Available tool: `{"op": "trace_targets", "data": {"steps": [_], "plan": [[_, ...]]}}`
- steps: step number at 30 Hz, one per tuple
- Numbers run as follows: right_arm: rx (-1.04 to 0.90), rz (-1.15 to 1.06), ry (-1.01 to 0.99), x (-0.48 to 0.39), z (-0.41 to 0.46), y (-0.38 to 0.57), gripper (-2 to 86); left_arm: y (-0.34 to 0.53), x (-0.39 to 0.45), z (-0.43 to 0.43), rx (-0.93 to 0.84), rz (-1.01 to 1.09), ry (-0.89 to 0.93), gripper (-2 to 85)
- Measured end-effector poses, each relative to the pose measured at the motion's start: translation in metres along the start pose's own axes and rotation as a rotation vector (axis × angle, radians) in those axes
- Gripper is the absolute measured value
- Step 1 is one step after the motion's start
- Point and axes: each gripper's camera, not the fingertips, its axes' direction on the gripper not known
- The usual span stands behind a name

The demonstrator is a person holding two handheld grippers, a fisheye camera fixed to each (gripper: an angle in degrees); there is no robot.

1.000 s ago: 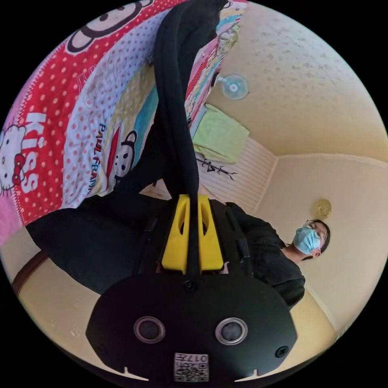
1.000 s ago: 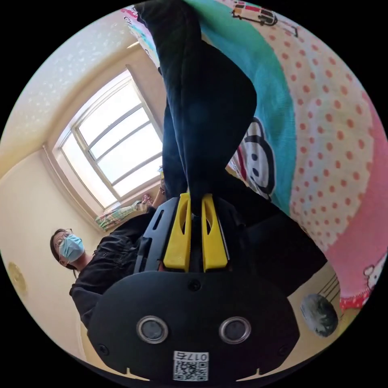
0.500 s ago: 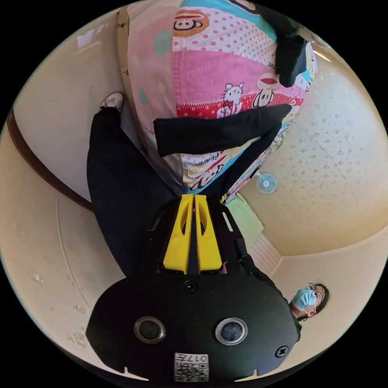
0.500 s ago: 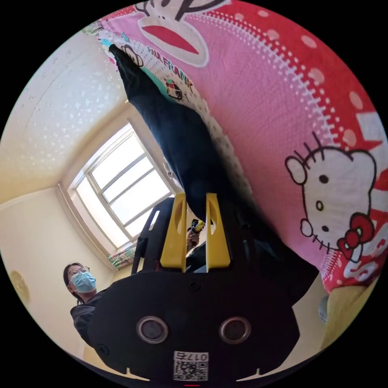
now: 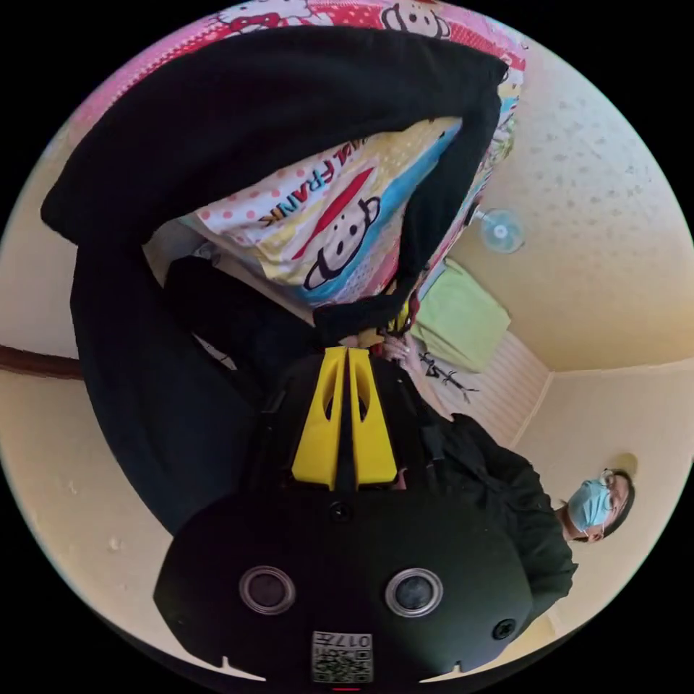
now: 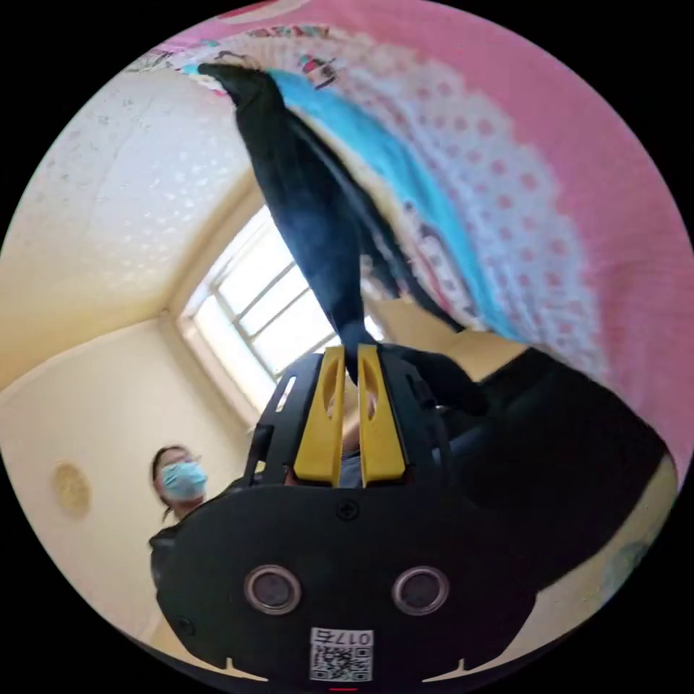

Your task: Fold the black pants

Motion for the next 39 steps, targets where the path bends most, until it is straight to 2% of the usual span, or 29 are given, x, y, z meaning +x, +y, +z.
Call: {"op": "trace_targets", "data": {"steps": [1, 3, 4, 8, 10, 13, 16, 18, 21, 24, 26, 28, 33, 35, 37, 39], "plan": [[0.057, 0.115, 0.184, 0.015, -0.01, 0.002, 1.7, -0.002, -0.001, 0.004, -0.028, 0.0, -0.023, -1.0], [0.066, 0.253, 0.373, 0.031, -0.012, 0.006, 1.1, -0.008, -0.003, 0.015, -0.109, 0.024, -0.071, -0.9], [0.035, 0.252, 0.434, 0.036, -0.005, 0.007, 0.9, -0.009, -0.003, 0.017, -0.119, 0.031, -0.086, -0.9], [-0.194, 0.002, 0.344, 0.034, 0.035, 0.008, 0.6, -0.017, -0.003, 0.023, -0.138, 0.089, -0.209, 0.0], [-0.238, -0.078, 0.395, 0.028, 0.05, 0.016, 0.6, -0.022, -0.004, 0.026, -0.12, 0.115, -0.261, 2.3], [-0.185, -0.105, 0.445, 0.027, 0.052, 0.021, 0.8, -0.036, -0.005, 0.041, -0.097, 0.156, -0.357, 6.8], [-0.088, -0.09, 0.341, 0.034, 0.045, 0.02, 1.3, -0.061, -0.01, 0.071, -0.125, 0.2, -0.41, 8.8], [-0.019, -0.12, 0.342, 0.029, 0.043, 0.021, 1.9, -0.084, -0.015, 0.1, -0.154, 0.239, -0.484, 9.3], [0.048, -0.198, 0.493, 0.01, 0.053, 0.02, 4.3, -0.11, -0.025, 0.128, -0.148, 0.242, -0.654, 11.2], [0.059, -0.231, 0.604, 0.001, 0.07, 0.01, 12.7, -0.129, -0.036, 0.148, -0.071, 0.235, -0.853, 12.2], [0.041, -0.237, 0.657, 0.003, 0.085, 0.005, 13.4, -0.139, -0.043, 0.158, 0.004, 0.239, -0.947, 12.9], [0.088, -0.222, 0.732, 0.009, 0.099, 0.008, 12.5, -0.155, -0.06, 0.174, -0.003, 0.217, -0.965, 13.4], [0.254, -0.2, 0.623, 0.027, 0.105, 0.036, 9.8, -0.177, -0.076, 0.209, 0.032, 0.136, -1.142, 10.4], [0.174, -0.167, 0.522, 0.04, 0.109, 0.036, 7.5, -0.178, -0.073, 0.217, -0.035, 0.178, -1.135, 5.9], [0.009, -0.193, 0.36, 0.053, 0.122, 0.035, 4.5, -0.173, -0.069, 0.207, -0.06, 0.226, -1.094, 3.6], [0.003, -0.221, 0.359, 0.05, 0.123, 0.04, 3.3, -0.158, -0.071, 0.172, -0.016, 0.25, -1.006, 2.8]]}}
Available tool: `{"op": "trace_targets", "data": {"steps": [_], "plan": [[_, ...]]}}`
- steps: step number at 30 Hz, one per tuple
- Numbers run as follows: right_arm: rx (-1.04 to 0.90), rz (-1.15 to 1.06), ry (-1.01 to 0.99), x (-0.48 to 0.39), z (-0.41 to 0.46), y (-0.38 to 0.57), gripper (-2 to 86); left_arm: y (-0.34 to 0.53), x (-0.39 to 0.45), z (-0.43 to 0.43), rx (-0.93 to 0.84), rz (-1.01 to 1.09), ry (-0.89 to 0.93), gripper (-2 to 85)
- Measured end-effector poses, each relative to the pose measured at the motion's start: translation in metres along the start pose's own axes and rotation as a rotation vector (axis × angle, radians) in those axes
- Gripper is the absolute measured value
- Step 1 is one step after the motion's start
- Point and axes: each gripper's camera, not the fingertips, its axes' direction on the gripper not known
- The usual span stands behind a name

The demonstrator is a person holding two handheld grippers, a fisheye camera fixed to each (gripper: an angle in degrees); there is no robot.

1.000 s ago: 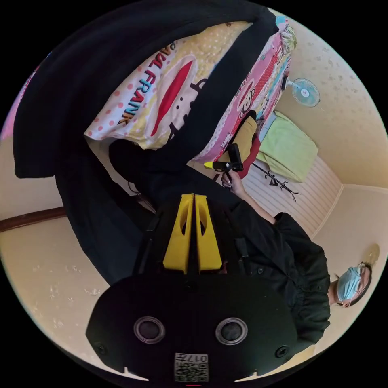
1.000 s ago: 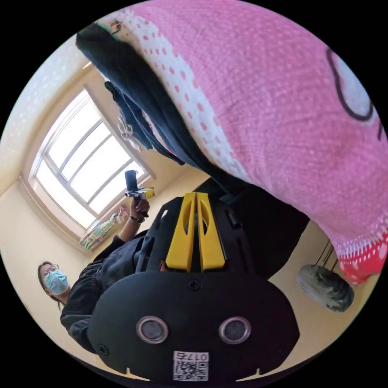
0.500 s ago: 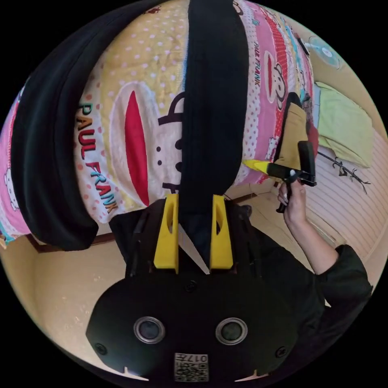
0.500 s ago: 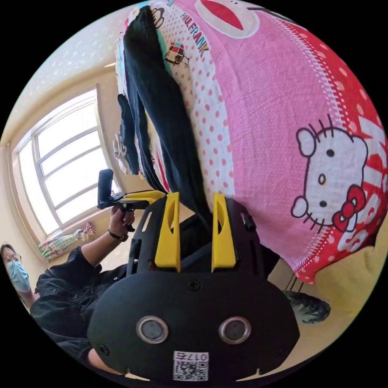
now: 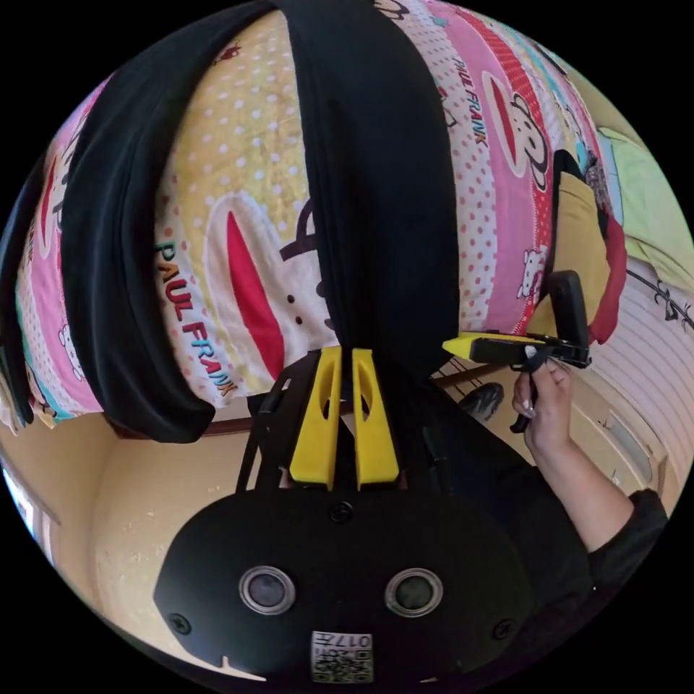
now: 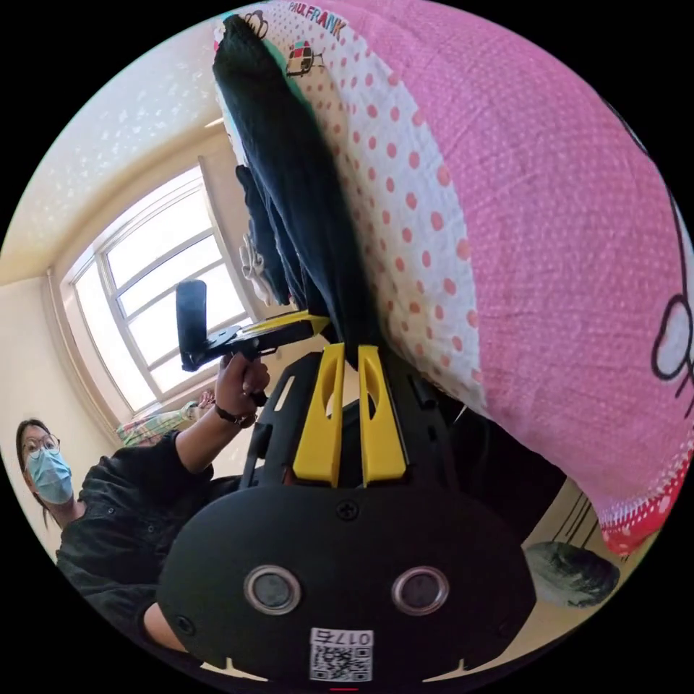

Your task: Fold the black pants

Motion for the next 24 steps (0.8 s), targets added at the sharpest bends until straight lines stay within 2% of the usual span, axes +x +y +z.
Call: {"op": "trace_targets", "data": {"steps": [4, 6, 8, 10, 14, 16, 18, 21, 24], "plan": [[-0.007, -0.04, 0.067, -0.015, -0.006, -0.001, 1.4, 0.039, -0.078, -0.004, 0.09, -0.226, 0.119, 2.9], [-0.005, -0.049, 0.054, -0.019, -0.009, -0.006, 1.0, 0.054, -0.132, 0.01, 0.152, -0.353, 0.38, 3.8], [-0.003, -0.056, 0.061, -0.026, -0.012, -0.013, 0.8, 0.06, -0.161, 0.026, 0.161, -0.432, 0.557, 4.4], [0.004, -0.078, 0.076, -0.04, -0.017, -0.022, 0.7, 0.069, -0.178, 0.037, 0.201, -0.489, 0.648, 5.0], [-0.013, -0.097, 0.192, -0.066, -0.02, -0.037, 0.5, 0.093, -0.171, 0.045, 0.25, -0.485, 0.567, 11.4], [-0.118, -0.025, 0.501, -0.076, -0.006, -0.048, 0.5, 0.098, -0.153, 0.047, 0.239, -0.432, 0.503, 12.4], [-0.245, -0.058, 0.621, -0.08, 0.015, -0.055, 0.5, 0.095, -0.114, 0.044, 0.238, -0.289, 0.382, 11.0], [-0.307, -0.073, 0.669, -0.088, 0.031, -0.059, 0.4, 0.072, -0.066, 0.045, 0.219, -0.135, 0.227, 14.2], [-0.309, -0.067, 0.582, -0.087, 0.025, -0.057, 0.3, 0.033, -0.03, 0.044, 0.198, -0.019, 0.161, 19.8]]}}
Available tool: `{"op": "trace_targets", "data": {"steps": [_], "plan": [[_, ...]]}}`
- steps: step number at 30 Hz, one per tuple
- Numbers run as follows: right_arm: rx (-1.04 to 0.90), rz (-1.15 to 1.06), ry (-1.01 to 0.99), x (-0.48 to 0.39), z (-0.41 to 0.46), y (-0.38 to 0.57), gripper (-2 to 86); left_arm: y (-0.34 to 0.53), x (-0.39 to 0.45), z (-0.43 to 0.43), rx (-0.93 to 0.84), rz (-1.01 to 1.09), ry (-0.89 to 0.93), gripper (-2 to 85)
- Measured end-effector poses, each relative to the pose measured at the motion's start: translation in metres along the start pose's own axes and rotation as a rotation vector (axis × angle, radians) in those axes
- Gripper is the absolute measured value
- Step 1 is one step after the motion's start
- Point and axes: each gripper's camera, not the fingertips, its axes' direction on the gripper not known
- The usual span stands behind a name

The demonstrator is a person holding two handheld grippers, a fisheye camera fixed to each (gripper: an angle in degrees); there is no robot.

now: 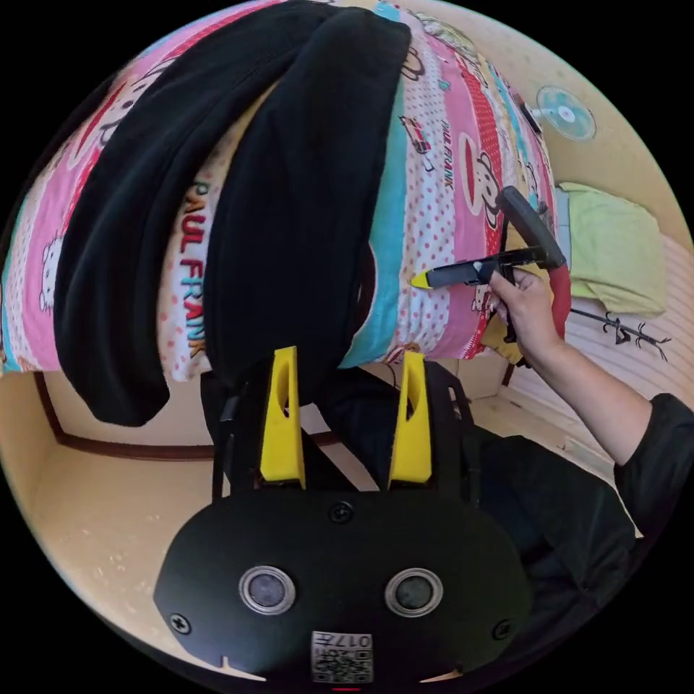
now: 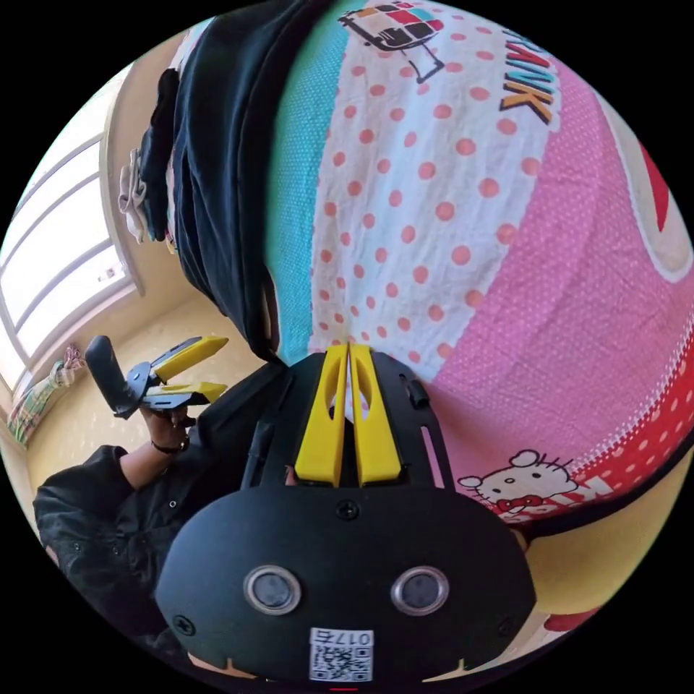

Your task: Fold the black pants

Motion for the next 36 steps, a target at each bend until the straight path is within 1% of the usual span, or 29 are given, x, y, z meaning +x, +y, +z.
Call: {"op": "trace_targets", "data": {"steps": [1, 2, 4, 5, 6, 8, 11, 14, 16, 18, 21, 23, 25, 26, 28, 31, 33, 35, 36], "plan": [[0.012, 0.012, -0.088, 0.006, -0.001, 0.004, 0.3, -0.007, 0.005, 0.002, -0.009, 0.011, -0.018, 20.0], [0.014, 0.028, -0.142, 0.011, 0.0, 0.006, 0.4, -0.02, 0.012, 0.01, -0.04, 0.029, -0.058, 20.0], [0.007, 0.098, -0.324, 0.022, 0.007, 0.014, 0.3, -0.034, 0.015, 0.031, -0.113, 0.04, -0.125, 18.8], [0.015, 0.103, -0.345, 0.022, 0.009, 0.016, 0.3, -0.039, 0.015, 0.044, -0.146, 0.045, -0.19, 17.4], [0.031, 0.123, -0.363, 0.019, 0.011, 0.022, 0.3, -0.04, 0.016, 0.046, -0.138, 0.029, -0.269, 14.9], [0.024, 0.169, -0.36, 0.011, 0.015, 0.026, 0.4, -0.041, 0.018, 0.046, -0.136, 0.007, -0.312, 13.4], [0.003, 0.222, -0.368, -0.006, 0.012, 0.027, 0.5, -0.035, 0.014, 0.038, -0.116, -0.017, -0.299, 12.5], [0.136, 0.163, -0.531, -0.02, -0.017, 0.023, 0.8, -0.026, -0.007, 0.019, -0.068, -0.112, -0.203, 9.3], [0.295, 0.141, -0.653, -0.021, -0.054, 0.01, 1.2, -0.024, -0.025, 0.008, -0.08, -0.121, -0.103, 8.0], [0.348, 0.135, -0.632, -0.022, -0.084, -0.014, 1.9, -0.02, -0.047, -0.005, -0.082, -0.105, 0.026, 6.5], [0.345, 0.151, -0.474, -0.035, -0.135, -0.07, 4.8, -0.013, -0.064, -0.017, -0.068, -0.096, 0.155, 5.5], [0.37, 0.121, -0.393, -0.049, -0.165, -0.104, 7.7, -0.006, -0.067, -0.025, -0.041, -0.088, 0.195, 5.2], [0.442, 0.079, -0.338, -0.065, -0.2, -0.144, 10.6, 0.002, -0.066, -0.033, -0.014, -0.085, 0.215, 5.1], [0.464, 0.073, -0.335, -0.068, -0.207, -0.152, 11.1, 0.007, -0.065, -0.04, 0.003, -0.07, 0.217, 5.1], [0.581, 0.053, -0.336, -0.077, -0.228, -0.178, 12.0, 0.013, -0.062, -0.05, 0.018, -0.04, 0.222, 5.1], [0.678, 0.032, -0.287, -0.084, -0.235, -0.2, 11.5, 0.017, -0.065, -0.066, 0.016, -0.008, 0.271, 5.0], [0.689, 0.063, -0.255, -0.084, -0.225, -0.207, 10.2, 0.021, -0.071, -0.077, 0.014, 0.006, 0.339, 4.8], [0.764, 0.08, -0.232, -0.084, -0.215, -0.199, 8.8, 0.024, -0.076, -0.087, 0.018, 0.014, 0.389, 4.6], [0.847, 0.095, -0.225, -0.083, -0.211, -0.187, 8.3, 0.027, -0.077, -0.093, 0.023, 0.021, 0.415, 4.5]]}}
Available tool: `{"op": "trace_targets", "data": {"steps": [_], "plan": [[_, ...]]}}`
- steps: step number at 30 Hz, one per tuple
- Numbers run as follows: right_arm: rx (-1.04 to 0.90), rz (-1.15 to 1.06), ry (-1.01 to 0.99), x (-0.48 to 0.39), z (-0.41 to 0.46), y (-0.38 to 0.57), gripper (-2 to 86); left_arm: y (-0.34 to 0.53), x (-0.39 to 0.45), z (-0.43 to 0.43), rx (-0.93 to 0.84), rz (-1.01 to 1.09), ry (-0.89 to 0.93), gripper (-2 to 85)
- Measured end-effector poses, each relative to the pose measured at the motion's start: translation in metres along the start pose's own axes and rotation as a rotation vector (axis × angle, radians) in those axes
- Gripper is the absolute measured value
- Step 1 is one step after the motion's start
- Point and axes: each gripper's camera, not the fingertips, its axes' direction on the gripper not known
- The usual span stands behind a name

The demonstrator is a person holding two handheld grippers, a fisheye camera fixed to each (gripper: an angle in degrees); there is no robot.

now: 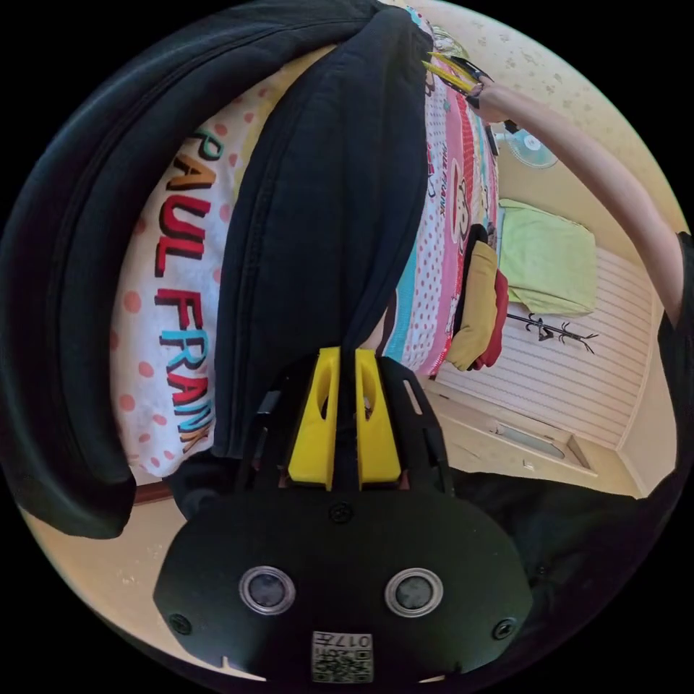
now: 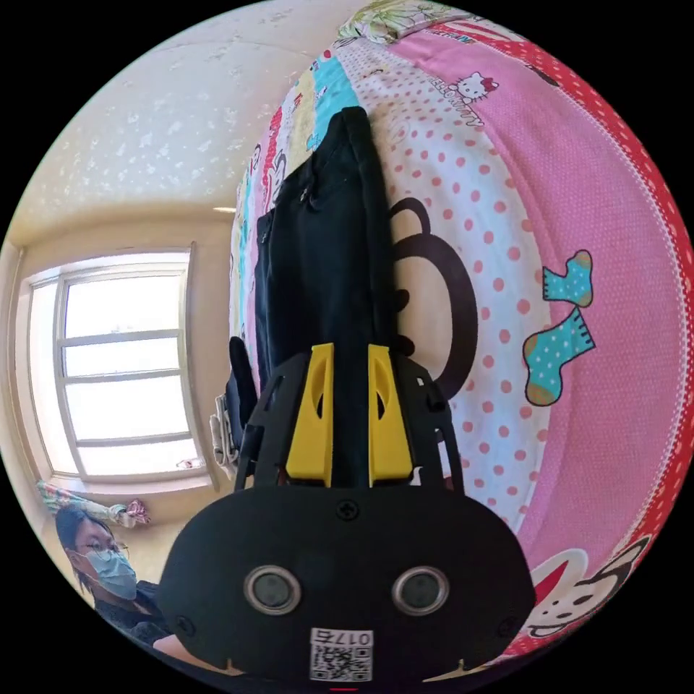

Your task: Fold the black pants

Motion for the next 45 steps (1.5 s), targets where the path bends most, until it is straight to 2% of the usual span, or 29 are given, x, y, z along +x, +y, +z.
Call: {"op": "trace_targets", "data": {"steps": [1, 4, 6, 8, 11, 13, 16, 19, 22, 24, 27, 29, 31, 33, 36, 41, 45], "plan": [[0.076, 0.01, -0.013, 0.004, -0.008, 0.01, 8.1, 0.001, 0.001, -0.003, 0.001, 0.004, 0.012, 4.5], [0.13, 0.115, -0.032, 0.025, -0.022, 0.023, 9.7, 0.006, 0.013, -0.021, -0.012, 0.012, 0.046, 4.4], [0.089, 0.139, -0.016, 0.032, -0.024, 0.027, 8.9, 0.007, 0.026, -0.034, -0.029, 0.016, 0.048, 4.5], [0.026, 0.074, -0.023, 0.032, -0.022, 0.032, 7.9, 0.007, 0.035, -0.043, -0.04, 0.012, 0.058, 4.5], [-0.055, 0.027, -0.15, 0.035, -0.012, 0.04, 8.1, 0.009, 0.049, -0.061, -0.059, 0.01, 0.084, 4.6], [-0.088, 0.107, -0.283, 0.047, -0.012, 0.045, 6.3, 0.01, 0.057, -0.071, -0.071, 0.008, 0.107, 4.6], [-0.112, 0.189, -0.36, 0.056, -0.024, 0.045, 4.3, 0.01, 0.068, -0.087, -0.113, -0.016, 0.184, 4.5], [-0.167, 0.115, -0.339, 0.039, -0.04, 0.035, 3.5, 0.01, 0.082, -0.111, -0.166, 0.018, 0.295, 4.0], [-0.219, 0.021, -0.393, 0.009, -0.041, 0.026, 3.2, 0.022, 0.09, -0.159, -0.134, 0.05, 0.528, 3.7], [-0.249, -0.034, -0.462, -0.011, -0.033, 0.019, 3.1, 0.042, 0.085, -0.203, -0.052, 0.058, 0.774, 3.6], [-0.31, -0.113, -0.474, -0.043, -0.005, 0.007, 3.1, 0.075, 0.06, -0.25, 0.111, -0.001, 1.021, 3.6], [-0.36, -0.147, -0.45, -0.057, 0.025, 0.002, 3.1, 0.095, 0.038, -0.275, 0.21, -0.079, 1.061, 3.6], [-0.401, -0.129, -0.476, -0.061, 0.071, 0.002, 3.2, 0.112, 0.021, -0.299, 0.276, -0.139, 0.997, 3.7], [-0.425, -0.096, -0.522, -0.055, 0.105, 0.007, 3.4, 0.129, 0.008, -0.332, 0.317, -0.194, 0.833, 3.9], [-0.428, -0.139, -0.557, -0.044, 0.133, 0.023, 2.0, 0.137, 0.005, -0.355, 0.258, -0.222, 0.659, 5.4], [-0.462, -0.202, -0.662, -0.018, 0.117, 0.059, 1.3, 0.148, 0.034, -0.372, 0.255, -0.07, 0.633, 9.8], [-0.495, -0.267, -0.463, 0.009, 0.074, 0.12, 3.3, 0.141, 0.068, -0.362, 0.217, -0.028, 0.552, 9.9]]}}
